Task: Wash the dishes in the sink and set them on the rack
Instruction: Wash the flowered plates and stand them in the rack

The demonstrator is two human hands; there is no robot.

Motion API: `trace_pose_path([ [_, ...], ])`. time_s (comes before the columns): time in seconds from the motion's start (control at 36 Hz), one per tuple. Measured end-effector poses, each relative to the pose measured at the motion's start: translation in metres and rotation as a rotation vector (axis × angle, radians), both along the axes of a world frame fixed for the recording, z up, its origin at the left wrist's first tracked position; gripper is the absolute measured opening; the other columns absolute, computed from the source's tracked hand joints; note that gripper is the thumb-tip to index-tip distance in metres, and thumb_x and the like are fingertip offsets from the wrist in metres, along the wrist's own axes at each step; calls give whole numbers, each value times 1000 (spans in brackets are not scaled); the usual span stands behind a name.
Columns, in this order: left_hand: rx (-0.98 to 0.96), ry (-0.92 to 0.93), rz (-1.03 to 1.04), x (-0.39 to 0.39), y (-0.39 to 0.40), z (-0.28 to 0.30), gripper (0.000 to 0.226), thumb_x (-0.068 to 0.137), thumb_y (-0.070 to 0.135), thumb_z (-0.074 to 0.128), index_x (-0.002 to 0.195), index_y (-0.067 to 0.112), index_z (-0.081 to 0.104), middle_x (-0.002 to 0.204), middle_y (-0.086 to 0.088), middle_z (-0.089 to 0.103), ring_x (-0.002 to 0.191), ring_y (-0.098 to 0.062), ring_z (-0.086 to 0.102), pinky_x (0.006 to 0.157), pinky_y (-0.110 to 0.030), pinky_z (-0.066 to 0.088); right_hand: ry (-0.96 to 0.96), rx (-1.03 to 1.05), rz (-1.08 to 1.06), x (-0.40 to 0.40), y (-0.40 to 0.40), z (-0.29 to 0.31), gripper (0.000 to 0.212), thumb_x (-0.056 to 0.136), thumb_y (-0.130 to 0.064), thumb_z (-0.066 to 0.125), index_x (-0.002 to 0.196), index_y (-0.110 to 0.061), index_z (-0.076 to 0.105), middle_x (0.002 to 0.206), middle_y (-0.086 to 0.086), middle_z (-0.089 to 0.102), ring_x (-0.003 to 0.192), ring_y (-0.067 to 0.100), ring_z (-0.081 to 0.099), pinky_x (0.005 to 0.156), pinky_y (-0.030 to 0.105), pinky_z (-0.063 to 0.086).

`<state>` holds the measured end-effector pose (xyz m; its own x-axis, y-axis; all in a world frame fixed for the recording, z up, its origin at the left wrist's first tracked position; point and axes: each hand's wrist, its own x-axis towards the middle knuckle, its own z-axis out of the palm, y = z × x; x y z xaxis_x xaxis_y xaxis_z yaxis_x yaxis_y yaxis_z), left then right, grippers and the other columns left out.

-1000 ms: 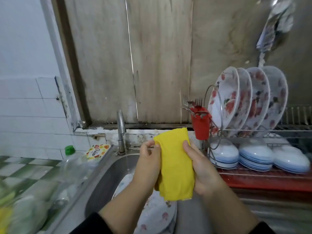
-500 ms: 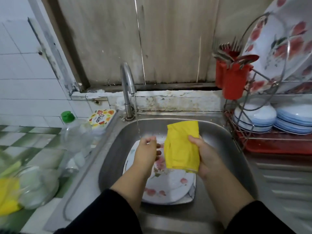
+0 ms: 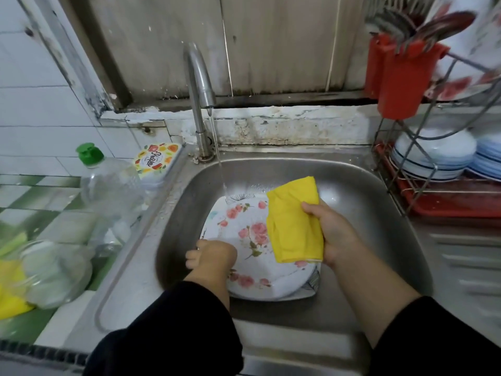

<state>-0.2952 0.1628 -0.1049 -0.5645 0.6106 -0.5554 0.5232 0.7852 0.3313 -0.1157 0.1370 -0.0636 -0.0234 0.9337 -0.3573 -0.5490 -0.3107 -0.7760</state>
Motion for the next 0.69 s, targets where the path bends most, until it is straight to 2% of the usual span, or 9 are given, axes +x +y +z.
trace_pose_path([
  [0.14, -14, 61, -61, -1, -2, -5, 71, 88, 18, 57, 142, 7, 13, 144, -19, 17, 132, -32, 28, 108, -36, 27, 8, -5, 10, -2, 0, -2, 34, 97, -9, 44, 129, -20, 51, 95, 6, 67, 79, 23, 64, 60, 34, 55],
  [0.25, -18, 103, -124, -1, -2, -7, 74, 86, 17, 61, 142, 11, 13, 142, -19, 19, 131, -31, 29, 106, -36, 29, 3, -5, 9, -1, 0, -3, 34, 98, -10, 44, 130, -20, 50, 99, 7, 66, 82, 25, 63, 64, 36, 50],
  [0.47, 7, 1, 23, -6, 8, -7, 80, 83, 14, 64, 143, 10, 12, 142, -21, 21, 126, -34, 37, 105, -40, 36, -4, -14, 6, -1, 2, -5, 28, 97, -11, 46, 122, -23, 54, 100, 7, 66, 86, 27, 63, 68, 37, 50],
  [0.58, -20, -14, 51, -8, 10, -5, 73, 86, 17, 61, 141, 4, 15, 143, -21, 21, 127, -32, 36, 103, -37, 35, 0, -8, 8, 0, 1, -3, 26, 97, -12, 46, 119, -24, 54, 100, 7, 66, 86, 27, 63, 68, 37, 50],
  [0.69, -5, -52, 43, -11, 8, -4, 71, 86, 15, 58, 141, 4, 14, 143, -21, 21, 128, -33, 34, 103, -38, 35, -3, -18, 4, 1, 0, -2, 23, 97, -13, 47, 116, -24, 54, 99, 7, 66, 85, 27, 63, 67, 38, 50],
])
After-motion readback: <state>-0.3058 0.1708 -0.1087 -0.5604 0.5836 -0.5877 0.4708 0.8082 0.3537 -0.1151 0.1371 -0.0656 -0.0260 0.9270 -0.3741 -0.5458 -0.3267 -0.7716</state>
